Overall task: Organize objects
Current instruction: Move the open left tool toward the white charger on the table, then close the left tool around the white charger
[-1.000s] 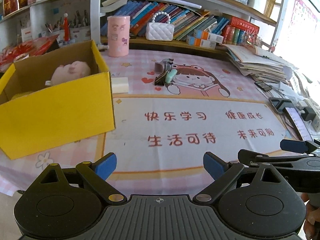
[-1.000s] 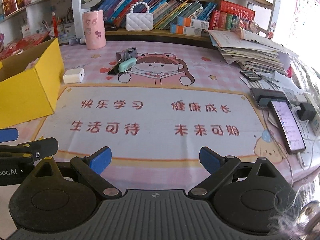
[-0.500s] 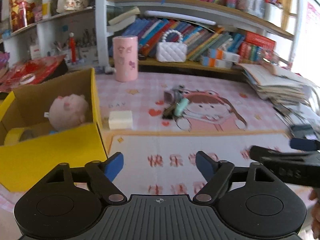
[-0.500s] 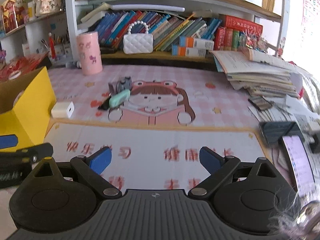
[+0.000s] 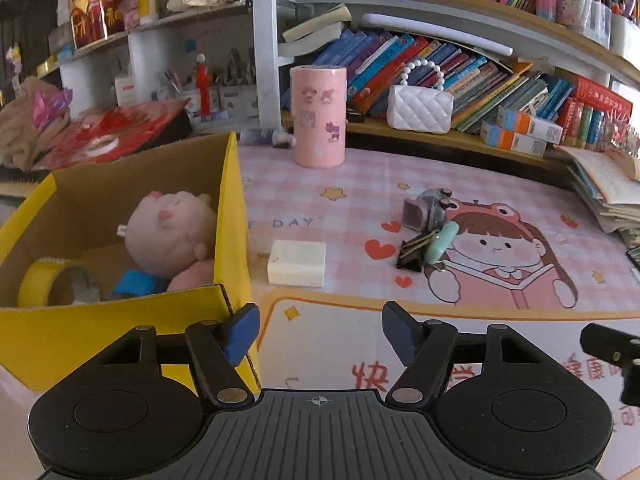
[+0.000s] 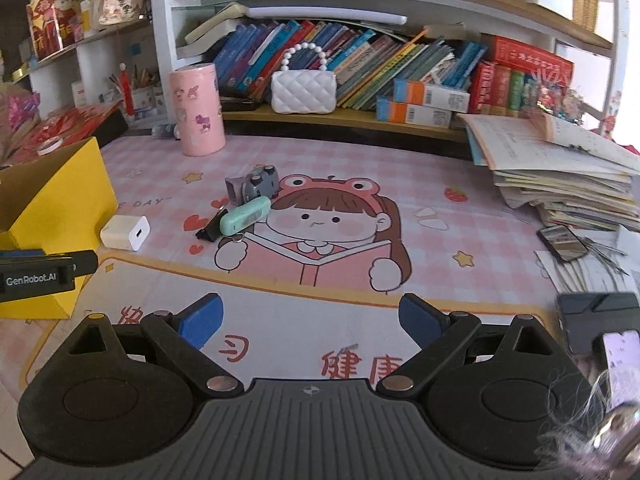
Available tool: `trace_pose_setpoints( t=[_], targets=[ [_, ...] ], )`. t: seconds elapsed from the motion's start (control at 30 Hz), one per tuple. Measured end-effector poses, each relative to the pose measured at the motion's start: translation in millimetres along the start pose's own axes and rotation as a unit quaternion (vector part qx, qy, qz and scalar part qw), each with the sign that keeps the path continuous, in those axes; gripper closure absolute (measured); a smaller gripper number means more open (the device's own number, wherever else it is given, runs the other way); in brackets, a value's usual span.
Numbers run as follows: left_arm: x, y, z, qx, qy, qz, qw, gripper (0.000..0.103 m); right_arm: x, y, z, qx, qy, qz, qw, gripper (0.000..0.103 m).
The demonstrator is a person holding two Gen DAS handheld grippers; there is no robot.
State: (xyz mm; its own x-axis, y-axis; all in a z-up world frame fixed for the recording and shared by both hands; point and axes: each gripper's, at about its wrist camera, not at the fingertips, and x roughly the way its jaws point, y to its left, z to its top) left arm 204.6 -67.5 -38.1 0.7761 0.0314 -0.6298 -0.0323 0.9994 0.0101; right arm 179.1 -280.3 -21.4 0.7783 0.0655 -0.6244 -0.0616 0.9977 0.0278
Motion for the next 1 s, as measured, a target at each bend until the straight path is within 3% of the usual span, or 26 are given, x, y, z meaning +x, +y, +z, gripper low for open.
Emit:
trace_pose_setpoints(
  t=[0.37, 0.5, 0.6, 0.8, 1.0],
  targets=[
    [24.2, 10.0, 15.7, -0.027, 0.007, 0.065, 0.9975, 0.032, 18.5, -9.5, 5.3, -0.015, 0.007, 0.024, 1.000, 0.008],
    [36.7, -5.4, 17.6, -0.033, 0.014, 0.055, 0.9978, 0.032, 25.0, -12.0, 5.2, -0.017, 0.012, 0.030, 0.999, 0.008],
    [46.6, -25.7, 19.1, -0.011, 0.004, 0.050, 0.9987, 0.032, 29.3, -12.5, 5.4, -0.022, 0.015, 0.035, 0.999, 0.008],
    [89.8, -22.6, 32.6, -0.033, 0.005, 0.112, 0.9932, 0.032, 32.1, -13.8, 3.4, -0.041, 0.017, 0.043, 0.998, 0.008],
    [122.5, -12.0, 36.0, -0.042, 0.030, 0.128, 0.9904, 0.030, 31.1, -19.1, 5.6, -0.043, 0.013, 0.057, 0.997, 0.008]
  ],
)
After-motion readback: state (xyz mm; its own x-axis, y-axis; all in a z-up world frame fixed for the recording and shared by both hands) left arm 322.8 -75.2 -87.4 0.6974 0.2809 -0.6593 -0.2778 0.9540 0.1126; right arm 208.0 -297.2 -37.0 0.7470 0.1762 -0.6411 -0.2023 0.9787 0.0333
